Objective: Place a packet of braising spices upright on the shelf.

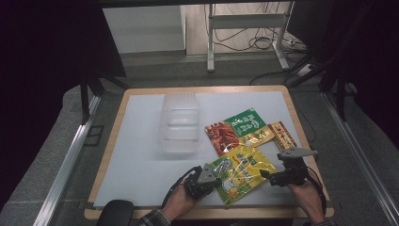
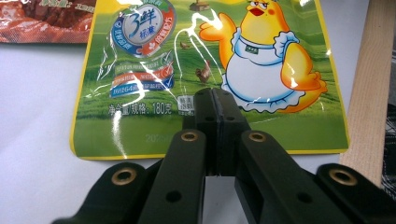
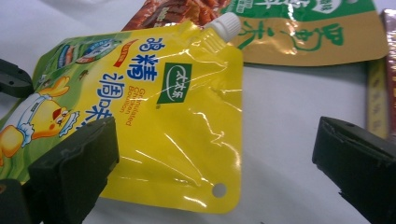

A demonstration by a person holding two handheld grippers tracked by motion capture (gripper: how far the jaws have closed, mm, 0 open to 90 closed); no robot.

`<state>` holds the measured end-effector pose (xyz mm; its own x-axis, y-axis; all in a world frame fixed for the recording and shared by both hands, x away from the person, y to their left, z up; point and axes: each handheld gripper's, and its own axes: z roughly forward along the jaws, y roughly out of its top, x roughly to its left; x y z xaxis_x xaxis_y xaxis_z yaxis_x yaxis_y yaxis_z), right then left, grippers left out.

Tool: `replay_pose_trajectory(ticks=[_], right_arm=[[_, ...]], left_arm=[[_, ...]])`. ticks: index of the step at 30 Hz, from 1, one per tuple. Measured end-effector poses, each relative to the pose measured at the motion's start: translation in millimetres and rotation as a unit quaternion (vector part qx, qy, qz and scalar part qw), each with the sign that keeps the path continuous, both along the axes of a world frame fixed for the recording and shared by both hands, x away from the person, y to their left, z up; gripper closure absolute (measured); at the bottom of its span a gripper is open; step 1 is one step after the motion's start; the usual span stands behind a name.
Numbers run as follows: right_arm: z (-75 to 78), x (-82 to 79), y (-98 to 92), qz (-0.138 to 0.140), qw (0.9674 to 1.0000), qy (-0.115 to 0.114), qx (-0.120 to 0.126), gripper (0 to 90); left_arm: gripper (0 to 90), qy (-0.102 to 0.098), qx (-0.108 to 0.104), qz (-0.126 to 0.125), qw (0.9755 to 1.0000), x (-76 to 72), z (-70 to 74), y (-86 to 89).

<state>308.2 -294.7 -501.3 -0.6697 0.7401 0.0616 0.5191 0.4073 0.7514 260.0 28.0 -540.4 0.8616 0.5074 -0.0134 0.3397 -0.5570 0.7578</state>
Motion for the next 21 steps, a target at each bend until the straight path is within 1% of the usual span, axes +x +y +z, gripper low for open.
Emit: replay_pose_trajectory(ticks=[2,4,6,10,11,12,13,14,15,16,17,18,21], right_arm=[[-0.9,1.4,1.9,0.006,0.9999,0.006,0.007,0.5],[-2.3,3.7,3.4,0.011,0.9998,0.011,0.012,0.7],[-4.3,7.0,4.5,0.017,0.9996,0.018,0.016,1.1],[-9.7,13.9,8.4,0.026,0.9982,0.043,0.032,1.7],[-9.7,13.9,8.4,0.026,0.9982,0.043,0.032,1.7],[-12.1,17.3,10.5,0.034,0.9969,0.059,0.04,2.2],[-13.2,18.8,11.9,0.036,0.9964,0.064,0.043,2.6],[-13.2,18.8,11.9,0.036,0.9964,0.064,0.043,2.6],[-14.6,20.5,13.5,0.039,0.9957,0.071,0.046,3.1],[-17.5,23.7,16.3,0.046,0.9944,0.082,0.047,4.1],[-17.5,23.7,16.3,0.046,0.9944,0.082,0.047,4.1],[-19.1,25.6,18.8,0.052,0.9929,0.094,0.051,5.1],[-19.9,27.4,22.1,0.059,0.9899,0.114,0.062,6.8]], left_arm=[[90.0,-0.001,0.003,0.0,1.0,-0.8,-0.1,0.1],[90.0,0.002,0.003,0.001,1.0,-0.8,-0.1,0.8],[90.0,0.002,0.001,0.004,1.0,-1.8,-0.5,0.3],[90.0,0.002,0.004,0.006,1.0,-2.6,-0.5,0.3],[90.0,0.002,0.004,0.006,1.0,-2.6,-0.5,0.3],[90.0,0.0,0.008,0.003,1.0,-2.5,-0.3,1.0],[90.0,0.0,0.007,0.003,1.0,-2.4,-0.3,1.0],[90.0,0.0,0.007,0.003,1.0,-2.4,-0.3,1.0],[90.0,0.001,0.007,0.002,1.0,-2.2,-0.3,1.2],[90.0,0.003,0.002,0.005,1.0,-2.3,-0.6,0.8],[90.0,0.003,0.002,0.005,1.0,-2.3,-0.6,0.8],[90.0,0.007,0.003,0.003,1.0,-1.1,-0.2,1.9],[90.0,0.01,0.0,0.004,0.9999,-0.6,-0.3,2.3]])
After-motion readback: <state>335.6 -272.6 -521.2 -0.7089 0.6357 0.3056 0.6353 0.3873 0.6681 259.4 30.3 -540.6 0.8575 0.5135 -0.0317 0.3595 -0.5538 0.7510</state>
